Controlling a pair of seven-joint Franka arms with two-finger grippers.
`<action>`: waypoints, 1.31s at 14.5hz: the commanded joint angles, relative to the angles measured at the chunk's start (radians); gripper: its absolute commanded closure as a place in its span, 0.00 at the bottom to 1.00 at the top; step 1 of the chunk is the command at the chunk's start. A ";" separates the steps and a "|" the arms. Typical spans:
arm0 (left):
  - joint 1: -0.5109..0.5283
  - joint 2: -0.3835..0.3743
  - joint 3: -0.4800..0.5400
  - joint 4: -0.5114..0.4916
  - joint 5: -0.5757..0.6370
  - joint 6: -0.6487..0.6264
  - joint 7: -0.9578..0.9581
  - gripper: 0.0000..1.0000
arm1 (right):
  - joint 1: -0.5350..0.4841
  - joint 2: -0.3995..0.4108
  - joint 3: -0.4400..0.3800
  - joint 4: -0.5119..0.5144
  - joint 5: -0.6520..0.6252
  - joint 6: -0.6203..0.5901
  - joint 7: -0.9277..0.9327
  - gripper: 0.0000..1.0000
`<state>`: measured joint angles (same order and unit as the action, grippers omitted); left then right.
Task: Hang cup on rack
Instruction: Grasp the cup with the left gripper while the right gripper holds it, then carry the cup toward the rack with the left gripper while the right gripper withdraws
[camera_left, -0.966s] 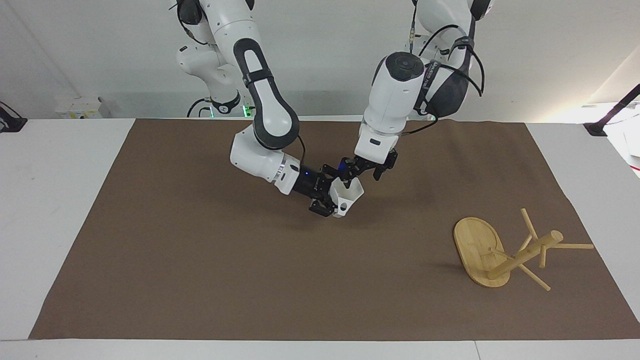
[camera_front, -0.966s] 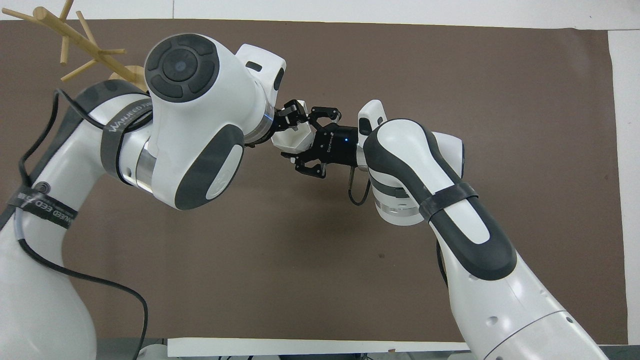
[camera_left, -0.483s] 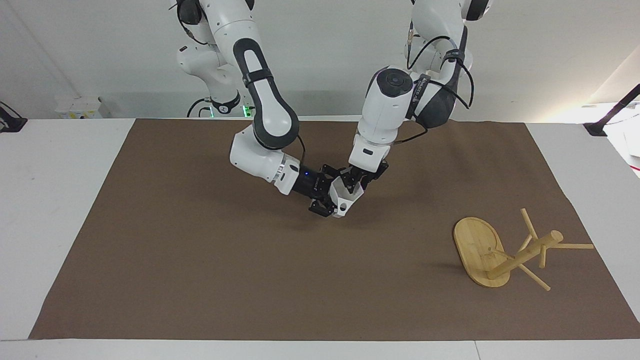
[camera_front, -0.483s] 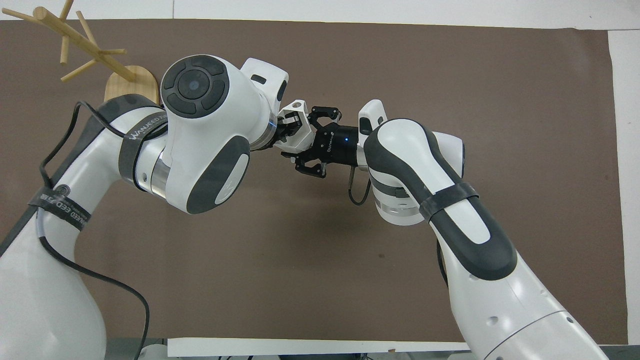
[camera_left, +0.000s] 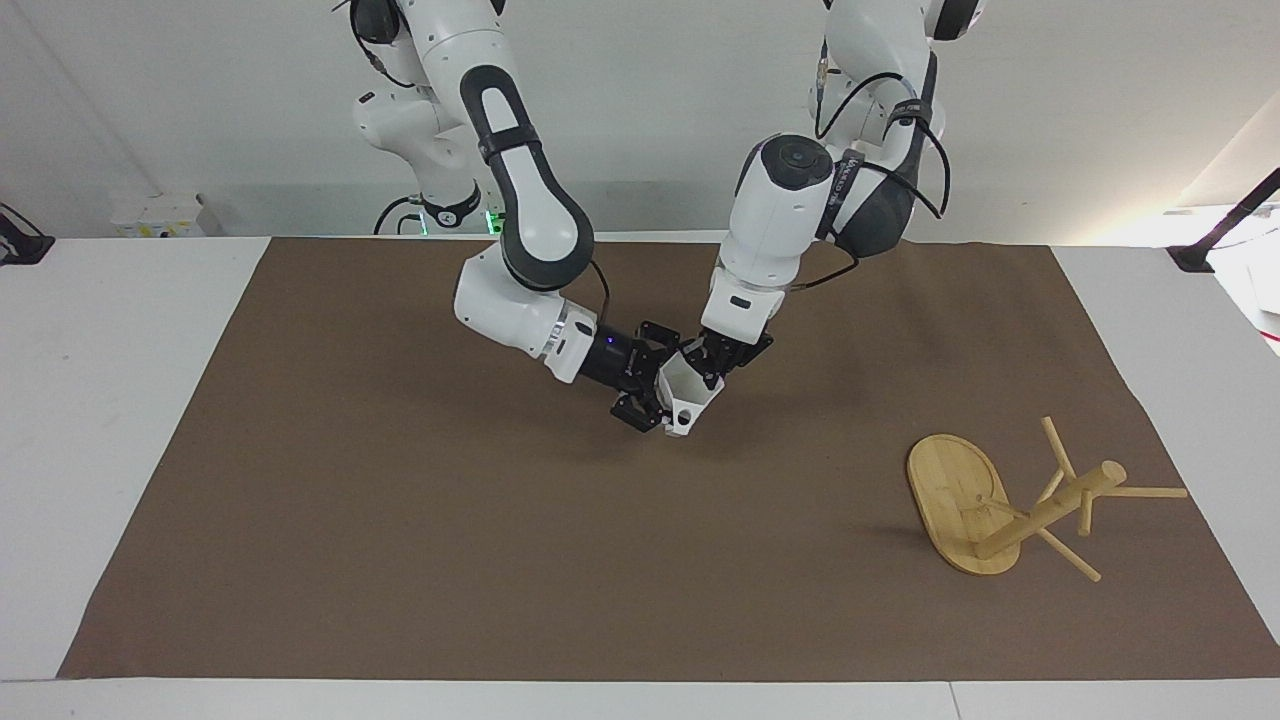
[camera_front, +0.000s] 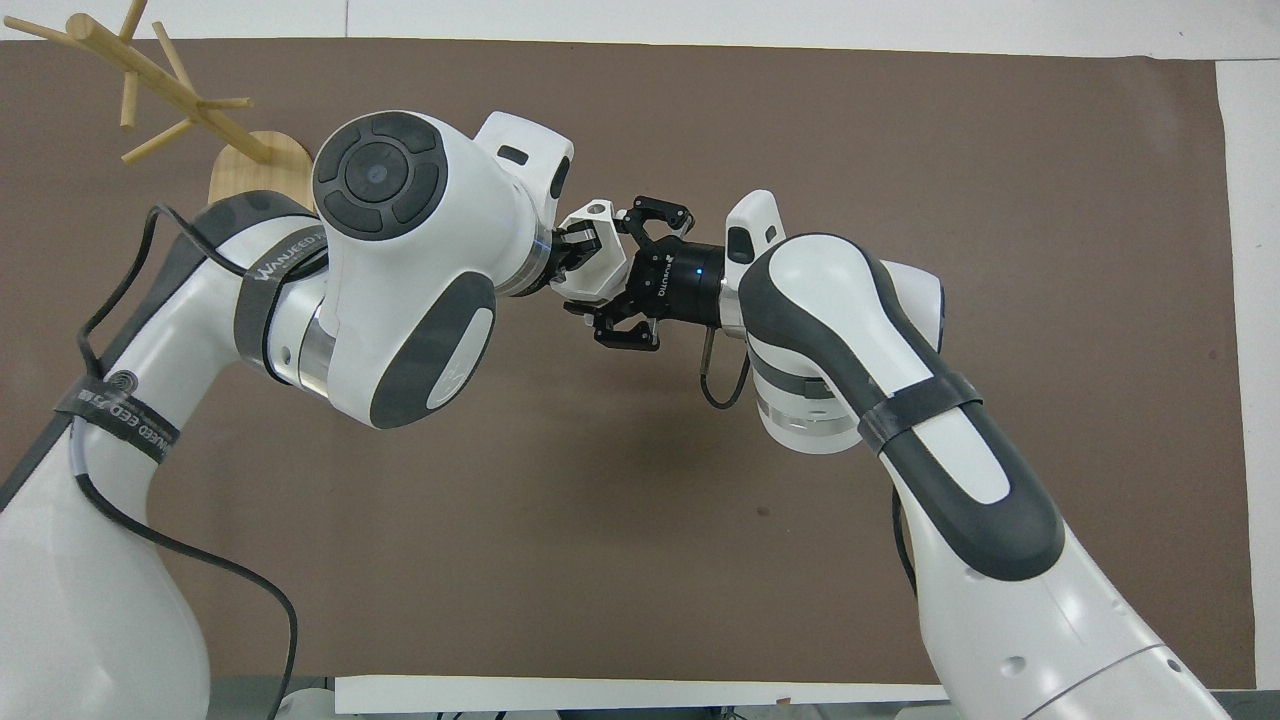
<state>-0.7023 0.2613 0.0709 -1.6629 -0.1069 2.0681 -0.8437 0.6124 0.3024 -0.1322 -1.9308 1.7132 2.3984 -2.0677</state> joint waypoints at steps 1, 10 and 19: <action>-0.005 -0.022 0.010 -0.031 0.010 0.024 0.003 1.00 | -0.011 -0.101 -0.004 -0.097 -0.004 0.015 -0.003 0.00; 0.181 -0.221 0.017 -0.295 0.010 0.278 0.078 1.00 | -0.364 -0.135 -0.006 -0.094 -0.634 -0.188 -0.020 0.00; 0.322 -0.369 0.010 -0.603 -0.114 0.765 0.106 1.00 | -0.629 -0.203 -0.010 0.015 -1.101 -0.304 0.104 0.00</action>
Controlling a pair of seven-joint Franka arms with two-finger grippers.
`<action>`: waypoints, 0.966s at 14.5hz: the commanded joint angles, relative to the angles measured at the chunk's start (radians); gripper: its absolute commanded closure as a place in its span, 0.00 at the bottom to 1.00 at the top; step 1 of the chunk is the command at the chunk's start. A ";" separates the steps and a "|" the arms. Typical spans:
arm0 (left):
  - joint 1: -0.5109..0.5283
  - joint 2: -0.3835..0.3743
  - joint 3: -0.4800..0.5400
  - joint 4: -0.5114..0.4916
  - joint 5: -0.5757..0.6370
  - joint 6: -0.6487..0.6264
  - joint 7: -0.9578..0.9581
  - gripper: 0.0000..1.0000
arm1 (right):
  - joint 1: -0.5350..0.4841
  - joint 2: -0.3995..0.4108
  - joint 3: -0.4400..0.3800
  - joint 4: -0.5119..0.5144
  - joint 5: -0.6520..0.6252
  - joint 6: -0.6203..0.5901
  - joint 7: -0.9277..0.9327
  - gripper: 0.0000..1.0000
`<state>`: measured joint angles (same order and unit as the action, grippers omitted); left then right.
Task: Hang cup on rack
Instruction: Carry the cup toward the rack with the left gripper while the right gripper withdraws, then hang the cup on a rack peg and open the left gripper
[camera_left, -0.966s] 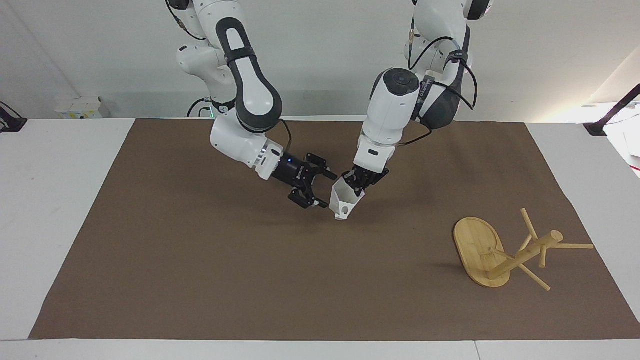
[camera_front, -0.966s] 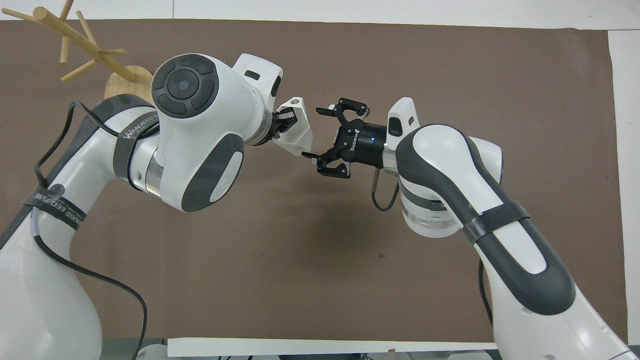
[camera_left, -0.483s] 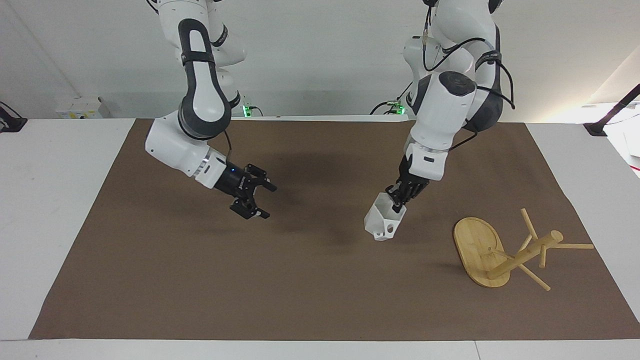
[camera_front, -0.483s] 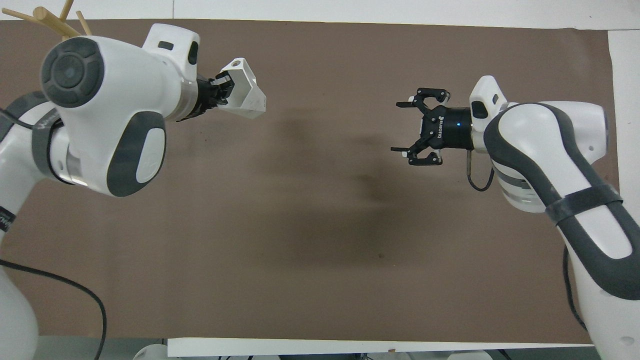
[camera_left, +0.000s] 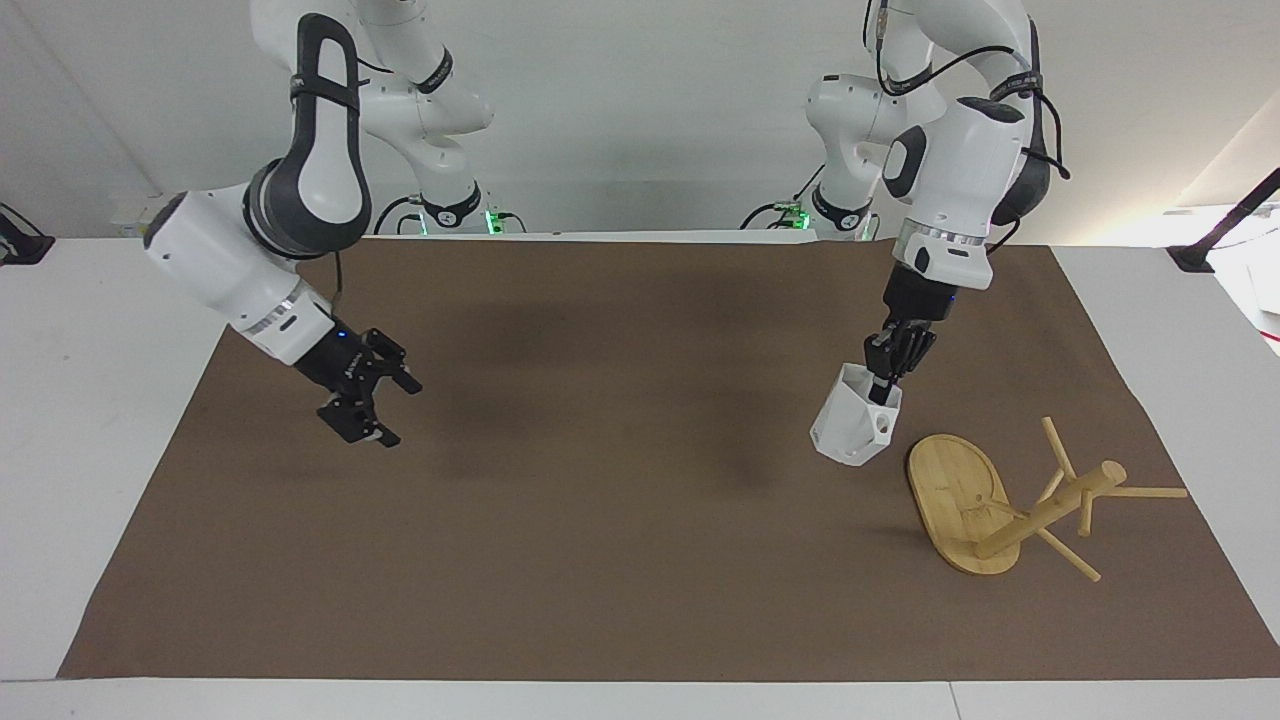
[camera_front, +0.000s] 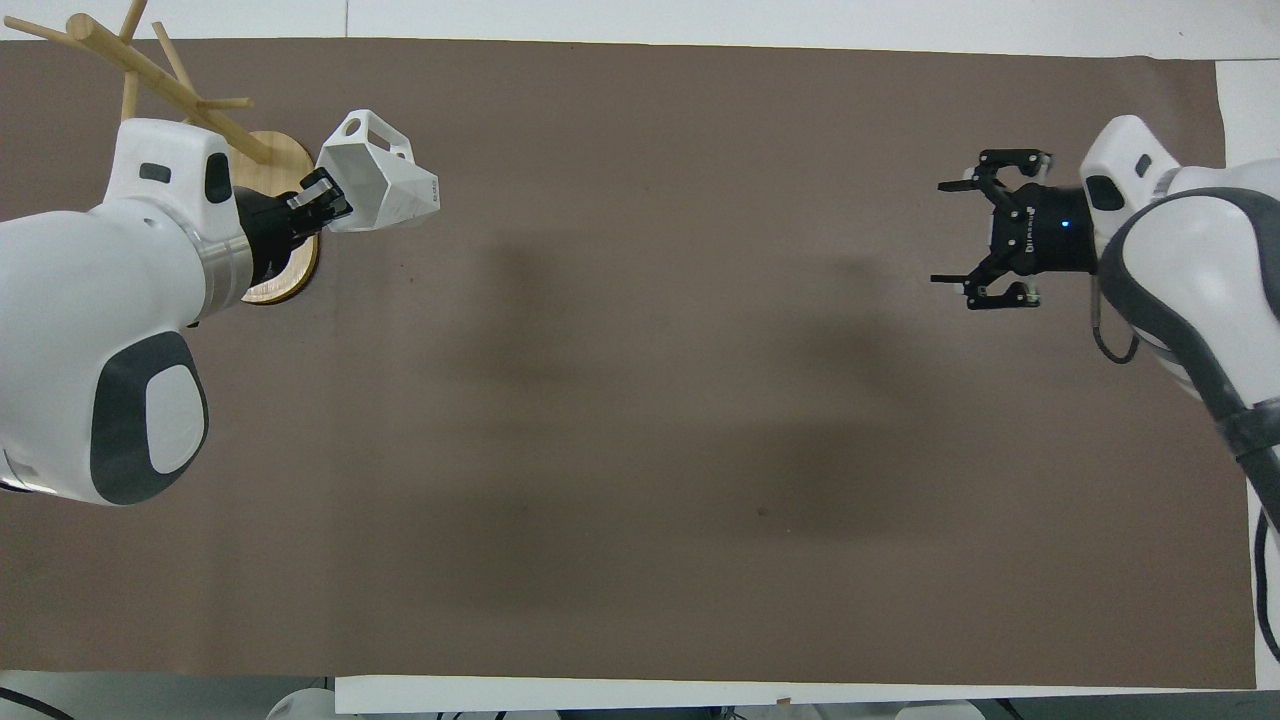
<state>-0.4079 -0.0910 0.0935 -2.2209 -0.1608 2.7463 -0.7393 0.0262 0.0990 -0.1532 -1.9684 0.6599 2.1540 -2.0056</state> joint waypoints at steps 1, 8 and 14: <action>0.037 -0.004 -0.012 -0.040 -0.071 0.092 0.008 1.00 | -0.051 -0.002 0.008 0.086 -0.077 -0.087 0.077 0.00; 0.138 0.161 -0.015 0.079 -0.071 0.116 0.081 1.00 | -0.054 -0.022 0.014 0.442 -0.460 -0.552 0.713 0.00; 0.188 0.251 -0.017 0.150 -0.072 0.119 0.121 1.00 | -0.052 -0.039 0.020 0.516 -0.531 -0.782 1.376 0.00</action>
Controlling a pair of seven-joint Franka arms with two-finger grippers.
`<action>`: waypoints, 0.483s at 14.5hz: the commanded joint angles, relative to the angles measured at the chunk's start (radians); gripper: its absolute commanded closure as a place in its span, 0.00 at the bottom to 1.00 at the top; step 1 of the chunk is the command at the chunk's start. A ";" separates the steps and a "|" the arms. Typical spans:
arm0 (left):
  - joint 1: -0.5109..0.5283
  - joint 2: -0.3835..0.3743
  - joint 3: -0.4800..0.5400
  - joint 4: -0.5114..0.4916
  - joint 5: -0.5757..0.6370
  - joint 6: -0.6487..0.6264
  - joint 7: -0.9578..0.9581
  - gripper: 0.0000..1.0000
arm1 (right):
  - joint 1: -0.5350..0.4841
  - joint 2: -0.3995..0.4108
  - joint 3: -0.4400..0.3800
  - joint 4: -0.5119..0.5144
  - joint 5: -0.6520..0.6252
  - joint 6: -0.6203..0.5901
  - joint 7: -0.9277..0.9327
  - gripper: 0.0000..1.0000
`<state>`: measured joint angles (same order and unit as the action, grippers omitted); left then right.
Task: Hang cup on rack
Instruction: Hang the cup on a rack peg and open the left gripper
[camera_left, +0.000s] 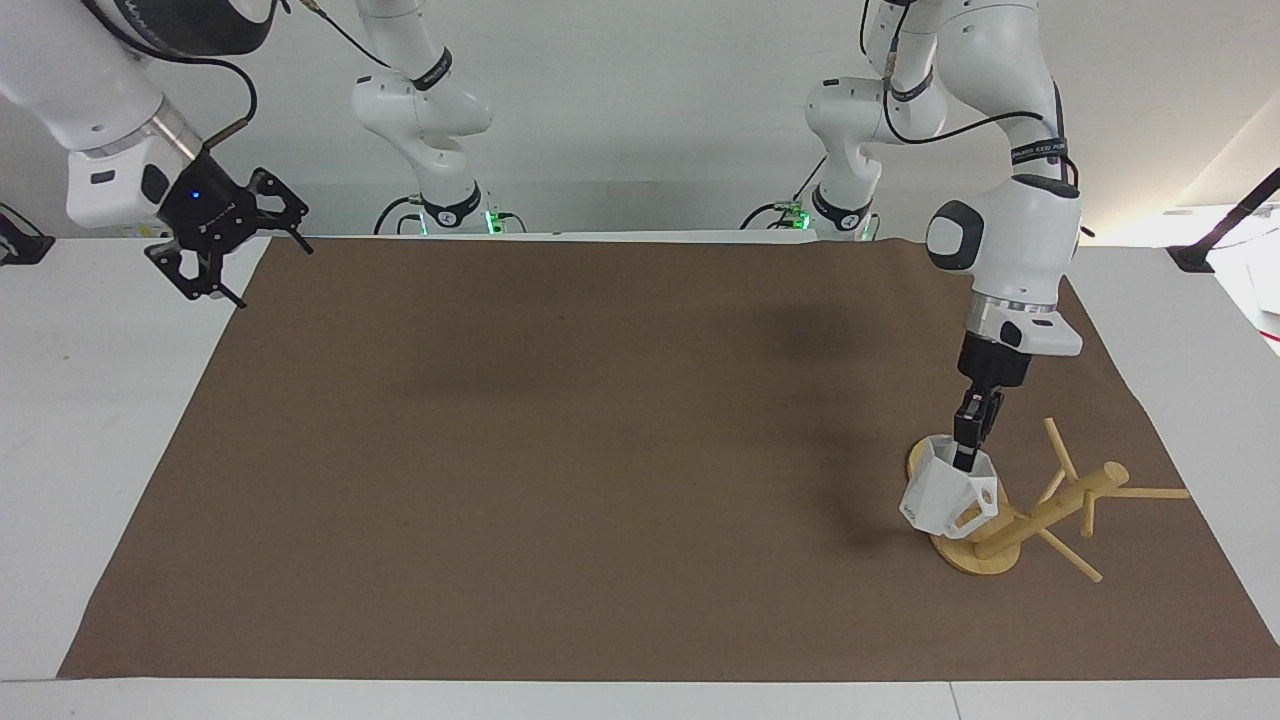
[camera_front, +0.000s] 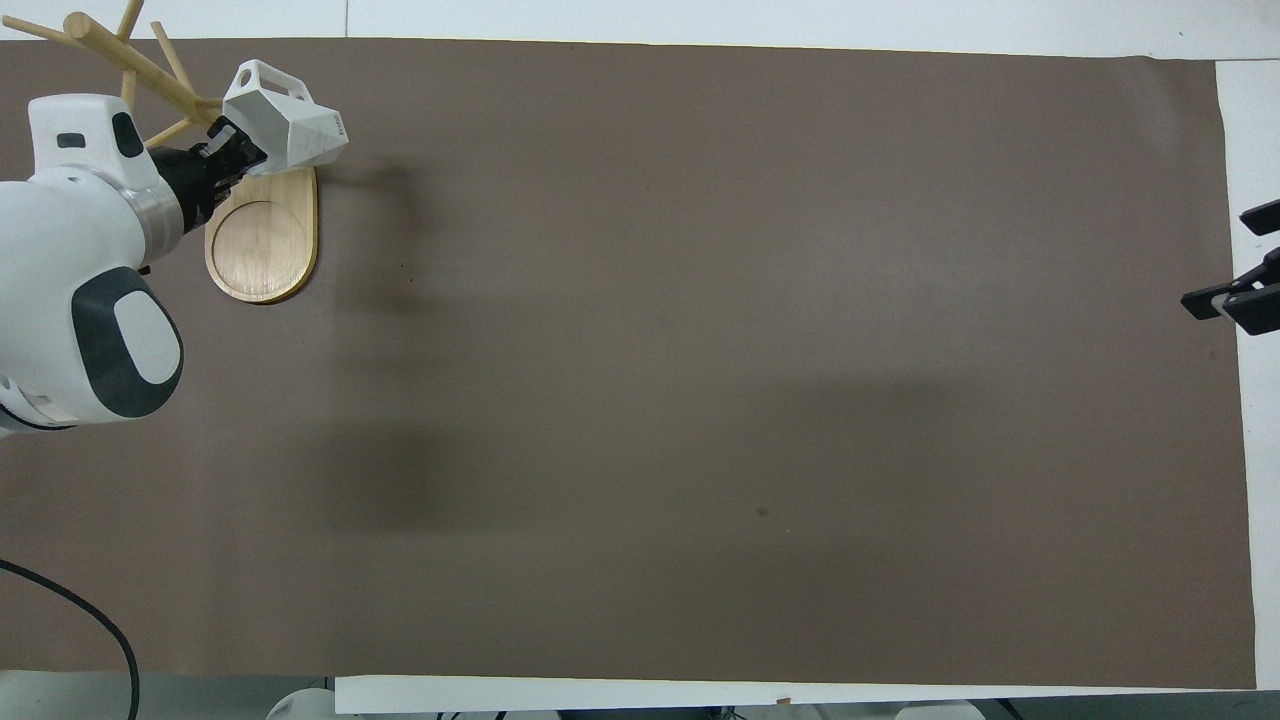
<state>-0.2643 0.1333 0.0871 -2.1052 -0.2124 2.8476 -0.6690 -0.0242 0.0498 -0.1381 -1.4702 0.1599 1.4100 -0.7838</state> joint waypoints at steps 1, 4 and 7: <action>0.049 0.026 -0.010 0.030 -0.022 0.018 0.066 1.00 | 0.001 0.004 0.006 0.019 -0.042 -0.068 0.235 0.00; 0.086 0.025 -0.012 0.024 -0.025 0.015 0.072 1.00 | -0.003 -0.040 0.008 -0.004 -0.066 -0.112 0.463 0.00; 0.092 0.025 -0.010 0.025 -0.027 0.015 0.072 1.00 | -0.008 -0.079 0.008 -0.051 -0.138 -0.108 0.558 0.00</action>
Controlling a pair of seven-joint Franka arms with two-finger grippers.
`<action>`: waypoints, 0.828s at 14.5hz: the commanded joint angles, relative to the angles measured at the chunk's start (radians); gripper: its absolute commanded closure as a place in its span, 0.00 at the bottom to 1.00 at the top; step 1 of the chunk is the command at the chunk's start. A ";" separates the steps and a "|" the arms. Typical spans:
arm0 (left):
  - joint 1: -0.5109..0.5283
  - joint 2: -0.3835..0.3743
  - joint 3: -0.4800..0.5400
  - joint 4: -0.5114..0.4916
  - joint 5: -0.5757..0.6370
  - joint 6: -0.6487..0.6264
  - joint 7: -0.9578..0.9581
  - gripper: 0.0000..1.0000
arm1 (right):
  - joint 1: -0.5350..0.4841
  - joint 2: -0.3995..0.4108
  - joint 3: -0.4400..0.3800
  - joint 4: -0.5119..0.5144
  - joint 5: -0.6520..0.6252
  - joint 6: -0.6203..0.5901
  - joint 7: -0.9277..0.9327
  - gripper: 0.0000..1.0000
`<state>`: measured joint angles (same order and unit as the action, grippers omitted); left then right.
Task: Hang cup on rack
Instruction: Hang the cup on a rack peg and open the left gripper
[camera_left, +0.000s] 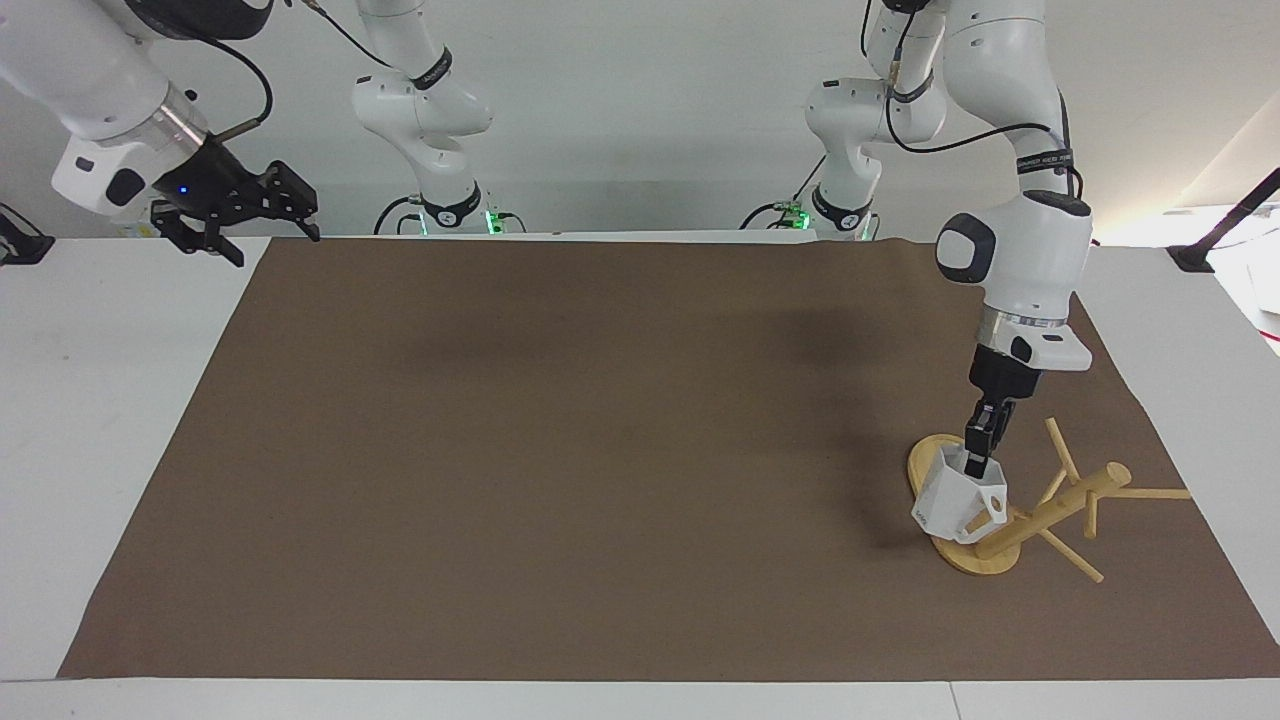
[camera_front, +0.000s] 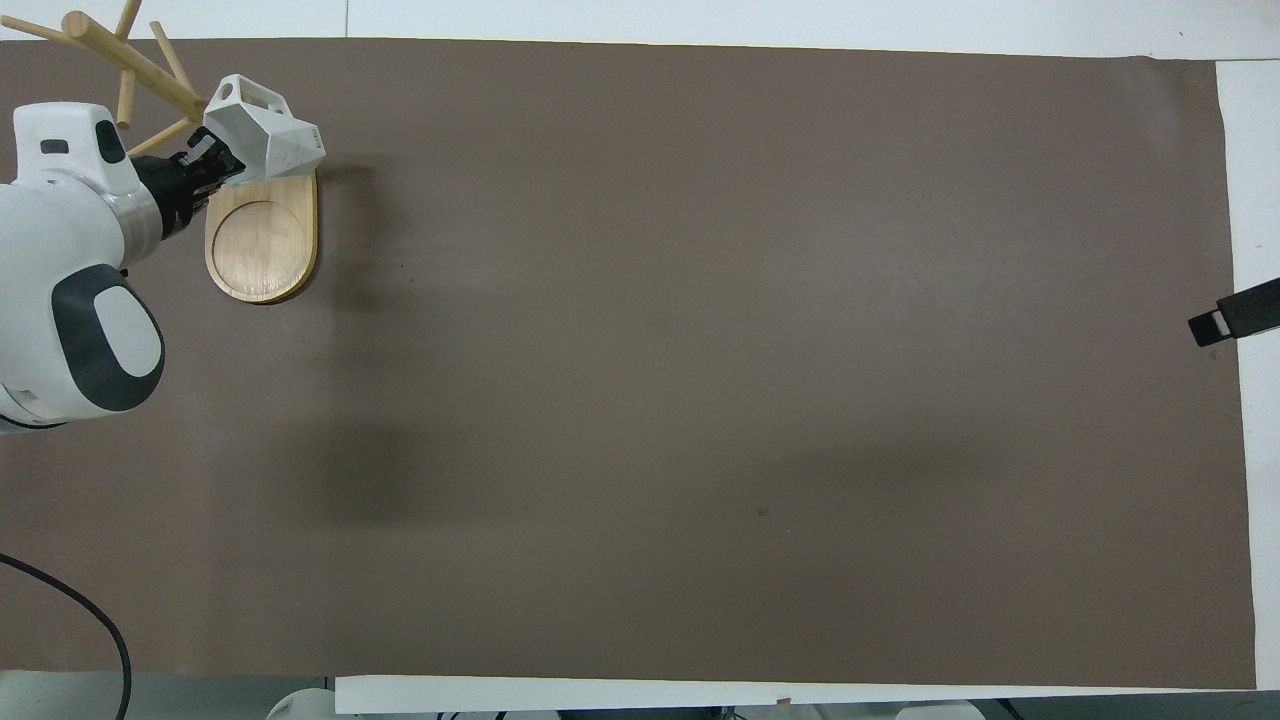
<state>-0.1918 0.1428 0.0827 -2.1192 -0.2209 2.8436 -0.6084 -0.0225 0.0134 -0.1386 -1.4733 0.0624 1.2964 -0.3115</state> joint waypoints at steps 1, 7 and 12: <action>0.020 0.014 -0.004 0.038 -0.024 0.017 0.010 1.00 | -0.010 -0.062 0.008 -0.065 -0.047 0.010 0.144 0.00; 0.045 -0.002 0.009 0.068 0.009 -0.054 0.156 0.00 | -0.010 -0.093 0.025 -0.144 -0.093 0.066 0.175 0.00; 0.081 -0.199 0.009 0.085 0.067 -0.491 0.162 0.00 | -0.017 -0.110 0.028 -0.156 -0.099 0.055 0.175 0.00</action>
<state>-0.1402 0.0530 0.0967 -2.0254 -0.2048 2.5142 -0.4643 -0.0247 -0.0580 -0.1264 -1.5886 -0.0174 1.3396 -0.1537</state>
